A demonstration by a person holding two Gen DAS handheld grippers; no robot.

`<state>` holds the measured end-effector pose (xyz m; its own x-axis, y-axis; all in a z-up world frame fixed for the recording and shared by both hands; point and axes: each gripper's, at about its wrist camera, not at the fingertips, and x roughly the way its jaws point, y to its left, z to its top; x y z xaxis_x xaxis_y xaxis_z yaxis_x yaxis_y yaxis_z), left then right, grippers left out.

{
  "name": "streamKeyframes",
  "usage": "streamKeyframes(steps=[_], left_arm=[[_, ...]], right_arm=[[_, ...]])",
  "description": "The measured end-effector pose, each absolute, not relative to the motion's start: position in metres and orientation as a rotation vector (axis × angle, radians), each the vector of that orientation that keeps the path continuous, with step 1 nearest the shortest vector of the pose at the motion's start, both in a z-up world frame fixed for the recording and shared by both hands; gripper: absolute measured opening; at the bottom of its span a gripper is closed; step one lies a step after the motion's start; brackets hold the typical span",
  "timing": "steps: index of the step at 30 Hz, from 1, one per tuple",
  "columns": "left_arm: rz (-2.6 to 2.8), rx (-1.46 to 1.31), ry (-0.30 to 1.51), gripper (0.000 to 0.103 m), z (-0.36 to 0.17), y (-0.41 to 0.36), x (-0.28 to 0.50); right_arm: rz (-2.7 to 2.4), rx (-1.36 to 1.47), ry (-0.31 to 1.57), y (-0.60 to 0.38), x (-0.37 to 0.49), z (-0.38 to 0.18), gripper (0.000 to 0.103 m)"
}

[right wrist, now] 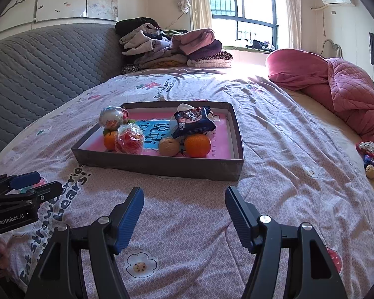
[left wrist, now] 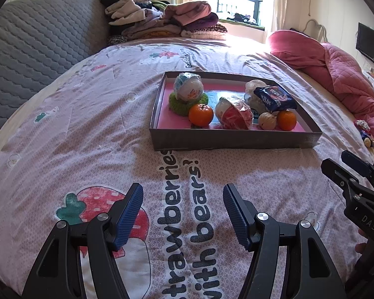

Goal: Organize objects

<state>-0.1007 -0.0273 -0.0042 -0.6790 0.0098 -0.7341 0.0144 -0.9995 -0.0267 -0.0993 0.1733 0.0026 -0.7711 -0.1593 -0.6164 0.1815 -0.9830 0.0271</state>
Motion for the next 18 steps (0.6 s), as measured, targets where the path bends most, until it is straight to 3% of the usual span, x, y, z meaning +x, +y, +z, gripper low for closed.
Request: streamKeyframes(steps=[18], left_arm=[[-2.934,1.123,0.002,0.068,-0.0079,-0.0229,-0.0947]], right_arm=[[-2.815,0.985,0.078,0.1756,-0.0993,-0.0078,0.067]])
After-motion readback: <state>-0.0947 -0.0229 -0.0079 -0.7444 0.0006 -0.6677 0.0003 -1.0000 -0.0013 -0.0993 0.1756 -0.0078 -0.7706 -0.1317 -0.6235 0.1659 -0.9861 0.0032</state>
